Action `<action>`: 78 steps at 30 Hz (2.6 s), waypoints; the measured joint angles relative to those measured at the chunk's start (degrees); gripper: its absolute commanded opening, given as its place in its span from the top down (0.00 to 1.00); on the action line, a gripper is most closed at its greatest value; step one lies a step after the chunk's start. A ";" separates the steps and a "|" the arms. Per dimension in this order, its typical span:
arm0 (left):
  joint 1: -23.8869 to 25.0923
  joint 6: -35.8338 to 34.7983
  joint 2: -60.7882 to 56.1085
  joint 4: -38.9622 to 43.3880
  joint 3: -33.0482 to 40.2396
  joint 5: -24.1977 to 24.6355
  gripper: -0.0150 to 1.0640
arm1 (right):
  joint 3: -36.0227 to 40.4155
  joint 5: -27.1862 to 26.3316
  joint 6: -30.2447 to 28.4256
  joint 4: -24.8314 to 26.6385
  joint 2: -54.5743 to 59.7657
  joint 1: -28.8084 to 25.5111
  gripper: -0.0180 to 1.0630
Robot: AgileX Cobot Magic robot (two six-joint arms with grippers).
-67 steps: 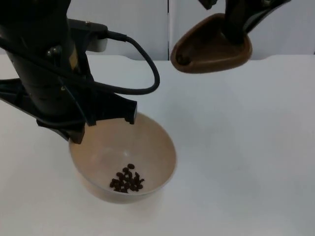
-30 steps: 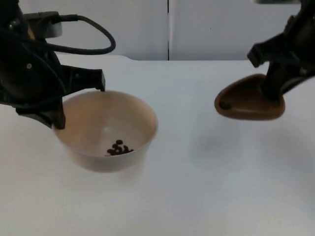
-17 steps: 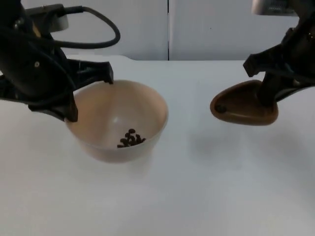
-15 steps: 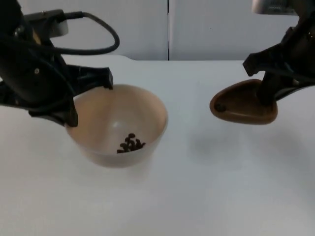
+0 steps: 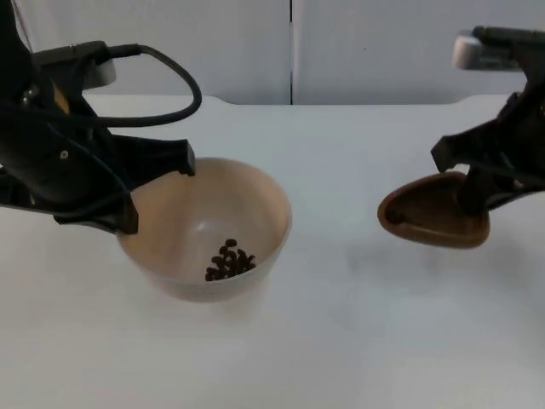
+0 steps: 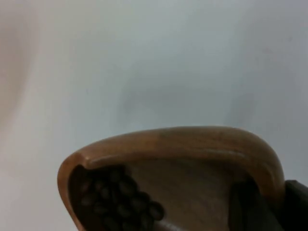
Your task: Pick up the bowl with the left hand and pour the coffee beans from the cup into the bowl with the right hand.
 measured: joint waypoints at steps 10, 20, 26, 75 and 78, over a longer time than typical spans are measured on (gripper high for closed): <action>0.00 0.12 1.70 -0.80 0.00 -3.81 0.99 | 4.81 -7.09 1.35 0.67 3.57 0.00 0.98; 0.00 0.12 6.44 -0.80 0.00 -6.97 0.99 | 4.81 -9.49 1.45 2.91 5.19 0.00 0.98; 0.00 0.12 9.94 -2.97 0.00 -8.82 0.99 | 4.81 -9.49 1.45 2.91 5.67 0.00 0.98; 0.00 0.12 12.14 -3.69 -0.03 -9.33 0.99 | 4.81 -13.98 4.50 4.96 12.98 0.00 0.93; 0.00 0.12 12.14 -3.69 -0.03 -9.33 0.94 | 4.81 -13.98 4.50 5.11 12.98 0.00 0.77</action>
